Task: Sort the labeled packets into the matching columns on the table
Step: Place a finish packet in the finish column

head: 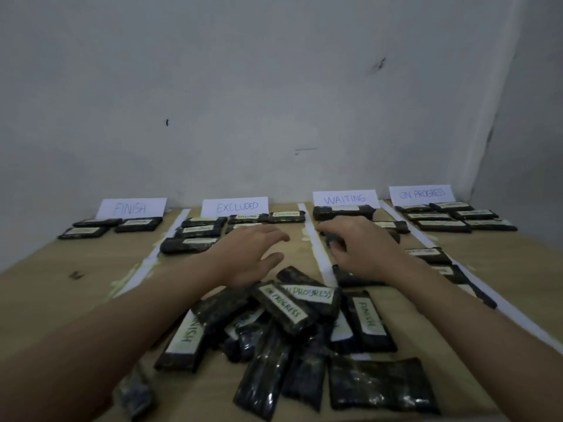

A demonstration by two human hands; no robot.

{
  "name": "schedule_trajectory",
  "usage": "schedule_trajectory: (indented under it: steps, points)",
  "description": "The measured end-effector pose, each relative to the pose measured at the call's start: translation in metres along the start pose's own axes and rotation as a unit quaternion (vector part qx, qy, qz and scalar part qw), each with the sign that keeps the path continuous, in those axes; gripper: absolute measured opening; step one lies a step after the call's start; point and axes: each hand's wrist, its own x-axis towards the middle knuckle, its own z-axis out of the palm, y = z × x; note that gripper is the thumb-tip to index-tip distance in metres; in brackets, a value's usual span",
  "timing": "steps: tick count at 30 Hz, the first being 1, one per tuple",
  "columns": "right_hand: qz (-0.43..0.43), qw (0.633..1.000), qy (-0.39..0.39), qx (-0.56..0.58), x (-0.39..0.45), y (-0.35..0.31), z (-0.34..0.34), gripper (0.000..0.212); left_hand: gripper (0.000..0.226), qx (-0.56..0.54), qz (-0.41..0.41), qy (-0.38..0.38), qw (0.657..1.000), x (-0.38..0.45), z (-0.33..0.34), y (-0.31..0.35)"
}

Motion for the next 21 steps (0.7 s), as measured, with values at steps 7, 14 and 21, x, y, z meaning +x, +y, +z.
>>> schedule_trajectory:
  steps: [7, 14, 21]
  points:
    - [0.001, 0.999, -0.042, 0.019, -0.011, -0.061, 0.032, 0.039, 0.040, -0.021, -0.006, -0.007, 1.000, -0.055, 0.009, -0.030]
    - [-0.032, 0.995, -0.090, 0.034, 0.009, -0.100, 0.072, 0.034, 0.064, -0.012, -0.041, -0.065, 0.997, -0.085, 0.036, -0.053]
    - [-0.040, 0.987, -0.126, 0.086, 0.027, -0.106, 0.090, 0.032, 0.029, -0.139, -0.054, 0.021, 0.989, -0.082, 0.034, -0.068]
